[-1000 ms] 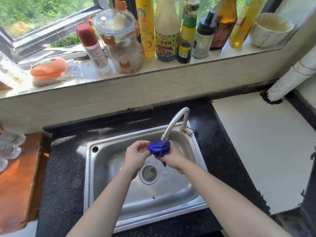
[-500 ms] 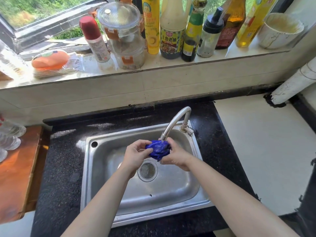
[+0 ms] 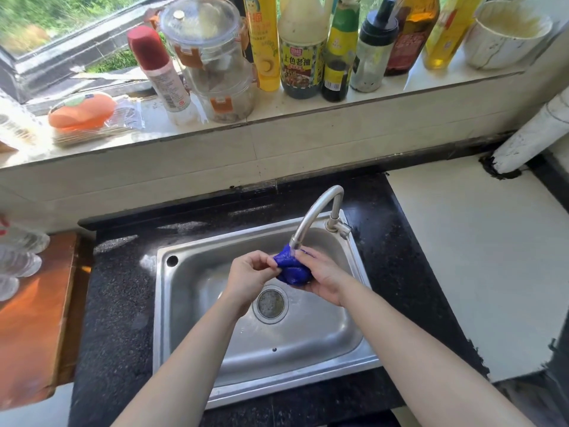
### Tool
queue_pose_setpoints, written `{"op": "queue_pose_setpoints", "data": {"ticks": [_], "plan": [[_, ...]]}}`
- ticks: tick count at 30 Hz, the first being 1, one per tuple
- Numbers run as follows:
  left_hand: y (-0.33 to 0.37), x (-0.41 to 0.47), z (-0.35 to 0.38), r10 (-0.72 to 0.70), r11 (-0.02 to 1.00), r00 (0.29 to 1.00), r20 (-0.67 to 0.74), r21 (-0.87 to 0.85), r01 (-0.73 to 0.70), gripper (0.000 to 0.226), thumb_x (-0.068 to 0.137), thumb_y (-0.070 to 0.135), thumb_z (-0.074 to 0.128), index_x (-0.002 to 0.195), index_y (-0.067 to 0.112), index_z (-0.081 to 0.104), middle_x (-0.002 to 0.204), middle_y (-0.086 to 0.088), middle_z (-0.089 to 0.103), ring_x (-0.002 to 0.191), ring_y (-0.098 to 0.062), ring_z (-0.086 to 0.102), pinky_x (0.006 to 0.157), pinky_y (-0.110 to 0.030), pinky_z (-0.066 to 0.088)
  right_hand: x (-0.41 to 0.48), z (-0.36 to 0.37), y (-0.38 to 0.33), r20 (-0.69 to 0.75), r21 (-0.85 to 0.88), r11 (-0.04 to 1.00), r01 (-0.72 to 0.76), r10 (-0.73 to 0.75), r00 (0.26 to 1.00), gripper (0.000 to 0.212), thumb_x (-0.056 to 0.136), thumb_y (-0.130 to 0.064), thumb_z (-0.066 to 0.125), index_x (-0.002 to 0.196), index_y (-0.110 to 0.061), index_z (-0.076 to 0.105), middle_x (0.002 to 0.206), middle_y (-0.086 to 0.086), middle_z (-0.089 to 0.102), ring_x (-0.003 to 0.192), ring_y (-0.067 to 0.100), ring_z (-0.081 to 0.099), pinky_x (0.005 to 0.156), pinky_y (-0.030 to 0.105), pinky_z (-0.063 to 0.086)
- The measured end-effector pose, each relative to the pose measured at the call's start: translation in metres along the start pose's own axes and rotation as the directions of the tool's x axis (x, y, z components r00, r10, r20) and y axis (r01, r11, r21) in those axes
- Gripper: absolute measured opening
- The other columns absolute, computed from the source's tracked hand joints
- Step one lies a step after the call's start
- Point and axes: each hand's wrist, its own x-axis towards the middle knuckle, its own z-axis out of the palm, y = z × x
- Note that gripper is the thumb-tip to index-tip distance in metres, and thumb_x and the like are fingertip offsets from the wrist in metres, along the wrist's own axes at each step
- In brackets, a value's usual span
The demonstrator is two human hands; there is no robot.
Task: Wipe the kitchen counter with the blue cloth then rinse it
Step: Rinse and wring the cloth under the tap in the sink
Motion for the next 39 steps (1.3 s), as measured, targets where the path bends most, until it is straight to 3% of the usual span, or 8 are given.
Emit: {"op": "queue_pose_setpoints", "data": {"ticks": [6, 13, 17, 21, 24, 27, 32, 39], "plan": [[-0.007, -0.002, 0.0, -0.091, 0.994, 0.994, -0.058, -0.064, 0.088, 0.032, 0.082, -0.007, 0.075, 0.109, 0.001, 0.06, 0.094, -0.015, 0.07, 0.075, -0.02, 0.069, 0.073, -0.031, 0.062, -0.005, 0.017, -0.002, -0.132, 0.052, 0.995, 0.091, -0.083, 0.988, 0.024, 0.094, -0.02, 0.07, 0.111, -0.016, 0.054, 0.096, 0.005, 0.07, 0.08, 0.019, 0.069, 0.062, 0.034, 0.057], [-0.012, -0.005, 0.004, -0.142, 0.989, 0.988, 0.062, -0.045, 0.144, 0.011, 0.093, 0.0, 0.065, 0.104, 0.0, 0.066, 0.08, -0.013, 0.075, 0.072, -0.02, 0.072, 0.07, -0.031, 0.06, -0.007, 0.02, -0.005, -0.23, -0.062, 0.98, 0.188, -0.197, 0.953, 0.025, 0.089, -0.016, 0.075, 0.099, -0.02, 0.052, 0.091, 0.002, 0.065, 0.079, 0.019, 0.064, 0.055, 0.029, 0.054], [-0.014, -0.005, 0.0, -0.096, 0.993, 0.995, -0.004, -0.074, 0.095, 0.009, 0.092, -0.006, 0.063, 0.096, 0.002, 0.064, 0.083, -0.017, 0.072, 0.068, -0.02, 0.07, 0.067, -0.027, 0.061, -0.005, 0.015, -0.006, -0.111, -0.167, 0.968, 0.189, -0.209, 0.972, 0.055, 0.092, -0.014, 0.071, 0.136, -0.032, 0.045, 0.124, -0.001, 0.061, 0.105, 0.017, 0.064, 0.08, 0.036, 0.058], [-0.015, -0.002, -0.002, -0.064, 0.994, 0.994, -0.091, -0.091, 0.056, 0.014, 0.094, -0.007, 0.058, 0.097, 0.003, 0.067, 0.092, -0.015, 0.071, 0.07, -0.016, 0.072, 0.071, -0.026, 0.061, -0.012, 0.006, -0.007, 0.119, -0.319, 0.939, 0.133, -0.099, 0.988, 0.072, 0.081, 0.003, 0.077, 0.129, -0.041, 0.045, 0.128, -0.001, 0.059, 0.113, 0.019, 0.063, 0.091, 0.036, 0.059], [-0.016, 0.001, -0.004, -0.065, 0.993, 0.994, -0.082, -0.106, 0.056, 0.015, 0.096, -0.003, 0.059, 0.105, 0.003, 0.069, 0.099, -0.015, 0.074, 0.081, -0.02, 0.074, 0.081, -0.032, 0.061, -0.013, 0.005, -0.002, 0.089, -0.525, 0.835, 0.162, -0.135, 0.987, 0.094, 0.07, -0.006, 0.089, 0.141, -0.035, 0.034, 0.129, -0.005, 0.058, 0.119, 0.012, 0.06, 0.103, 0.03, 0.05], [-0.014, 0.0, 0.001, -0.114, 0.982, 0.993, -0.021, -0.156, 0.109, 0.028, 0.098, -0.006, 0.048, 0.109, 0.004, 0.071, 0.103, -0.013, 0.076, 0.092, -0.024, 0.073, 0.086, -0.031, 0.059, -0.01, 0.01, 0.002, 0.028, -0.636, 0.752, 0.171, -0.199, 0.98, 0.083, 0.073, -0.013, 0.089, 0.135, -0.023, 0.035, 0.115, -0.01, 0.059, 0.104, 0.005, 0.059, 0.082, 0.01, 0.046], [-0.011, 0.001, 0.004, -0.142, 0.974, 0.99, 0.017, -0.177, 0.142, 0.025, 0.102, 0.005, 0.049, 0.11, 0.007, 0.072, 0.108, -0.011, 0.074, 0.101, -0.023, 0.067, 0.093, -0.035, 0.055, 0.0, 0.017, 0.009, -0.039, -0.658, 0.726, 0.201, -0.299, 0.954, 0.056, 0.078, -0.014, 0.082, 0.12, -0.022, 0.045, 0.108, 0.002, 0.065, 0.102, 0.021, 0.065, 0.092, 0.036, 0.051], [-0.008, 0.002, 0.002, -0.155, 0.982, 0.983, 0.1, -0.09, 0.165, 0.025, 0.1, 0.026, 0.06, 0.125, 0.027, 0.063, 0.117, 0.0, 0.072, 0.1, -0.017, 0.068, 0.091, -0.04, 0.055, -0.01, 0.013, 0.006, -0.012, -0.573, 0.784, 0.237, -0.297, 0.955, 0.062, 0.075, 0.002, 0.08, 0.119, -0.022, 0.044, 0.1, -0.008, 0.062, 0.089, 0.009, 0.061, 0.07, 0.014, 0.046]]}}
